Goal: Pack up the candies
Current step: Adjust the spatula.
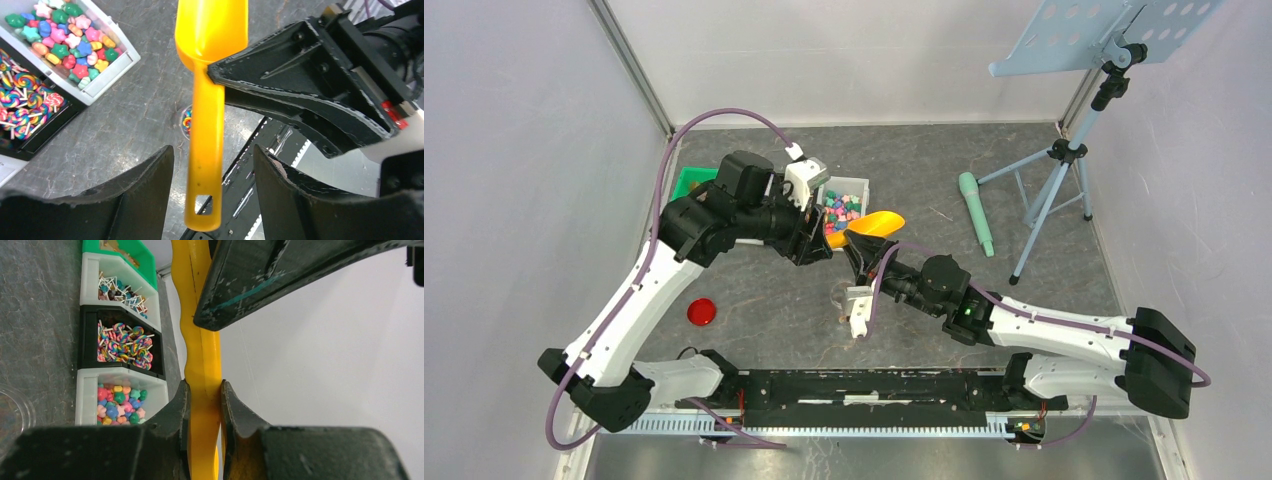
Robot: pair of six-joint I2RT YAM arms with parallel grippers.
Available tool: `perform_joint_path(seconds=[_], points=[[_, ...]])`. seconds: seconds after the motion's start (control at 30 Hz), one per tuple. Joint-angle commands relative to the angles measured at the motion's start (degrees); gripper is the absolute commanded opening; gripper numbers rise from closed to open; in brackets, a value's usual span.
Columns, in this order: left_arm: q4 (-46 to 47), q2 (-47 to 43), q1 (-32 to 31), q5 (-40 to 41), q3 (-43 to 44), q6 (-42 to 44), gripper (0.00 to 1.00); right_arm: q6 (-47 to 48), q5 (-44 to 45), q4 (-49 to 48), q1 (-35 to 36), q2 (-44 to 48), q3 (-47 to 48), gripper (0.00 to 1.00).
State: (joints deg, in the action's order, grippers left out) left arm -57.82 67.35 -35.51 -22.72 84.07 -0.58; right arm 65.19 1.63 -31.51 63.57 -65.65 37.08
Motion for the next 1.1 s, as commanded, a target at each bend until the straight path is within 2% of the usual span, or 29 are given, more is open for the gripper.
perform_joint_path(seconds=[0.0,0.13,0.27,0.4,0.47,0.57,0.63,0.67,0.77,0.9,0.97,1.0,1.07], points=[[-0.02,0.71,-0.61,1.51,0.62,3.95,0.63,-0.78,-1.47,-3.66,-0.2,1.48,0.11,0.0],[-0.1,1.5,-0.75,1.2,0.09,4.31,0.61,-1.11,-1.53,-4.33,-0.17,1.57,-0.32,0.0],[-0.27,1.72,-0.72,0.04,-0.38,4.4,0.53,-1.11,-1.47,-4.29,-0.15,1.4,-0.52,0.0],[-1.29,1.91,-0.79,-0.33,-0.75,5.04,0.49,-1.1,-1.52,-4.28,-0.24,1.01,-0.3,0.0],[-1.33,1.82,-0.84,-0.49,-1.16,5.37,0.39,-1.24,-1.49,-4.39,-0.17,0.87,-0.15,0.0],[-1.33,1.82,-0.81,-0.38,-1.37,5.39,0.16,-2.11,-1.46,-5.1,-0.18,0.61,-0.3,0.0],[-1.2,1.61,-0.79,1.41,-1.24,4.99,0.06,-3.16,-1.52,-6.14,-0.15,0.57,-0.71,0.09],[-0.96,1.32,-0.79,2.63,-1.4,4.57,0.03,-3.83,-1.52,-6.68,-0.17,0.73,-1.05,0.18],[0.38,-0.14,-0.71,6.89,-2.12,3.04,0.02,-7.0,-1.23,-7.78,-0.2,2.2,-2.69,0.31],[-0.22,-0.98,-0.65,11.59,-2.22,1.15,0.02,-13.83,-0.09,-8.81,-0.2,6.6,-6.3,0.69],[-1.58,-1.17,-0.41,14.54,-2.12,-0.82,0.02,-17.72,0.0,-8.92,-0.2,9.9,-8.86,0.95],[-2.26,-1.16,-0.25,16.16,-1.91,-1.17,0.02,-19.94,0.25,-9.05,-0.23,11.99,-10.43,0.98],[-4.34,-1.0,0.29,18.59,-1.56,-1.73,0.02,-24.12,0.9,-8.37,-0.21,15.89,-13.06,0.98]])
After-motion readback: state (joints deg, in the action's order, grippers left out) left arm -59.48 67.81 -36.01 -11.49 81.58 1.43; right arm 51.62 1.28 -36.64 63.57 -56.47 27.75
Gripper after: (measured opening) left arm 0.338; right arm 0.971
